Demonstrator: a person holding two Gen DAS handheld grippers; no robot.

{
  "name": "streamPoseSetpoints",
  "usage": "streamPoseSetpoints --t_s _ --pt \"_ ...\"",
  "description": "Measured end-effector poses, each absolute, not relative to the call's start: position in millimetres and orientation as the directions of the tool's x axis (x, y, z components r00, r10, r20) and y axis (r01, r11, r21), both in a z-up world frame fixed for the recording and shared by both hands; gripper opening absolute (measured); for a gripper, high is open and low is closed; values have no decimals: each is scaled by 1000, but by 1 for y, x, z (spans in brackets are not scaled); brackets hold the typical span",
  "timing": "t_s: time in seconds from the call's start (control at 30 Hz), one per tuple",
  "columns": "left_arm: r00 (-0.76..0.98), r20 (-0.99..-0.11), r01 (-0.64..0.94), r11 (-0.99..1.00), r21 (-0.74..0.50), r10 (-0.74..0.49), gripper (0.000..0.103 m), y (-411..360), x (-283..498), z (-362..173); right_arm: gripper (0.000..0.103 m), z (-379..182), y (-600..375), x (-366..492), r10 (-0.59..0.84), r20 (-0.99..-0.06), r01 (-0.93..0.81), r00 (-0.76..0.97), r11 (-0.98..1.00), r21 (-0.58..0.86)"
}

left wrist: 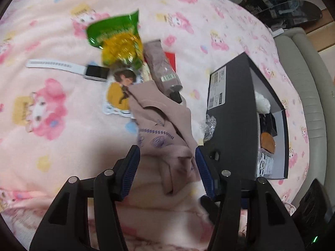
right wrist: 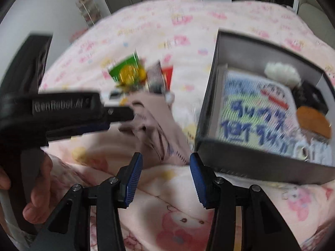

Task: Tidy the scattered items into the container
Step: 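Move the left gripper back toward the pink-beige cloth, then grasp the pink-beige cloth with the left gripper and lift it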

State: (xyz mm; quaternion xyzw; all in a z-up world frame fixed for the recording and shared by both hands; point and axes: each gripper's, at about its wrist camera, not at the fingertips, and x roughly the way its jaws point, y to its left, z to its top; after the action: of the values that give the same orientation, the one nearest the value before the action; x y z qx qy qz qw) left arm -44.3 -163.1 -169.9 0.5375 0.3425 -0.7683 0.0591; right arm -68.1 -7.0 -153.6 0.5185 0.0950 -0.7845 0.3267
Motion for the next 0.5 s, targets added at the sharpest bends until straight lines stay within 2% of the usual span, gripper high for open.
streamPoseSetpoints --t_s 0.13,0.2,0.23,0.3,0.43,0.5 --pt "-346 -899 514 -748 -420 268 59 -163 -63 -197 43 -170 -14 -74 -414 -884 602 -216 -769 213" --pt "-316 -892 505 -738 -447 323 57 -159 -69 -206 43 -180 -13 -76 -395 -893 580 -215 -787 209" --pt "-315 -883 481 -744 -465 348 52 -154 -69 -206 43 -182 -10 -78 -398 -892 571 -213 -792 217" --pt "-332 -868 415 -769 -486 369 17 -145 -67 -198 43 -183 0 -78 -422 -885 555 -196 -792 255" --pt "-383 -836 307 -799 -517 394 11 -123 -48 -173 43 -174 19 -74 -426 -877 545 -220 -800 252" --pt "-413 -809 265 -795 -546 419 11 -115 -38 -159 43 -166 34 -73 -463 -859 528 -217 -796 296"
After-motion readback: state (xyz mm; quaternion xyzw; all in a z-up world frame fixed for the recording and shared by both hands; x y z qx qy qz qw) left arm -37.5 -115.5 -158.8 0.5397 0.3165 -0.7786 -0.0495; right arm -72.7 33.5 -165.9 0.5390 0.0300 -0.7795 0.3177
